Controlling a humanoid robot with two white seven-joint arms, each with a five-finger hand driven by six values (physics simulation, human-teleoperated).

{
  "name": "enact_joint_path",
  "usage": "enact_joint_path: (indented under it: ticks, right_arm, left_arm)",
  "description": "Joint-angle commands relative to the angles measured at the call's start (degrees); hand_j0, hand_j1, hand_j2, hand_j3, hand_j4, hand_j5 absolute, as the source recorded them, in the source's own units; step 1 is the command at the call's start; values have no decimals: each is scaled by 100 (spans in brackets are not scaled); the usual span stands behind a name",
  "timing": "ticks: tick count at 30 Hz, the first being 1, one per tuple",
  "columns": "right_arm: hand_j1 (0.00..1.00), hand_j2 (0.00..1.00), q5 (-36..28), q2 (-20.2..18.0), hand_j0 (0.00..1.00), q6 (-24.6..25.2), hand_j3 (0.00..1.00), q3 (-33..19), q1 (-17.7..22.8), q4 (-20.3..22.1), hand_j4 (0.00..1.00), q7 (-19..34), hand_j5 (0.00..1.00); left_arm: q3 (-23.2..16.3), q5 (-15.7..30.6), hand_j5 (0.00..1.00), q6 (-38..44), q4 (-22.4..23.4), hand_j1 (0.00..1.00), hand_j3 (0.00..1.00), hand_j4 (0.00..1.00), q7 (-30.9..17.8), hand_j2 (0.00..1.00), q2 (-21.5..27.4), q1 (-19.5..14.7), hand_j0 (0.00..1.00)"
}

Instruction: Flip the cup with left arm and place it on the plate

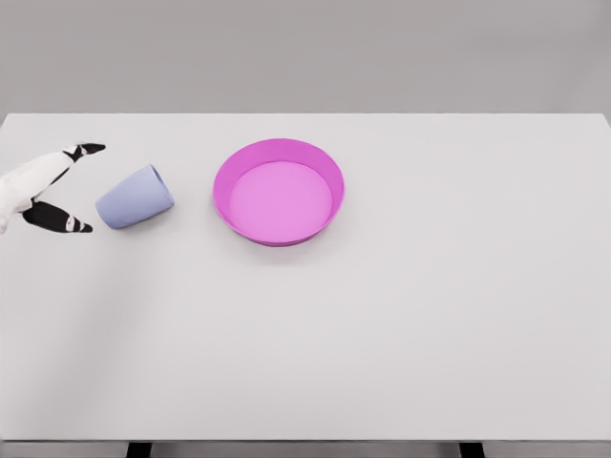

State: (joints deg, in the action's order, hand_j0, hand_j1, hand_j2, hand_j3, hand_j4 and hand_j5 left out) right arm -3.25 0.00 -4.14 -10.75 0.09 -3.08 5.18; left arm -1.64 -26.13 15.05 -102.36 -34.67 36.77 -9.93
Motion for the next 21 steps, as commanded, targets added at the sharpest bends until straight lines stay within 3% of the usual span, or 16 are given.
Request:
enact_joint_path:
  ticks: [1, 4, 15, 18, 21]
  right_arm:
    - [100, 100, 0, 0, 100, 1, 100, 3, 0, 0, 100, 1, 100]
    - [100, 100, 0, 0, 100, 1, 100, -6, 0, 0, 100, 1, 100]
    - [100, 100, 0, 0, 100, 1, 100, -6, 0, 0, 100, 1, 100]
    - [100, 100, 0, 0, 100, 1, 100, -6, 0, 0, 100, 1, 100]
    - [100, 100, 0, 0, 100, 1, 100, -6, 0, -9, 100, 1, 100]
  left_arm:
    - [-249, -419, 100, 534, -12, 100, 100, 100, -33, 100, -214, -9, 100]
    - [-697, -516, 100, 824, -12, 100, 100, 100, -33, 100, -232, -272, 100]
    - [-970, -578, 100, 1194, -12, 100, 100, 100, -33, 100, -364, -422, 100]
    - [-1480, -1307, 100, 1870, -12, 100, 100, 100, -33, 100, -680, -791, 100]
    - [-1489, -1316, 100, 1923, -12, 100, 100, 100, -33, 100, -680, -791, 100]
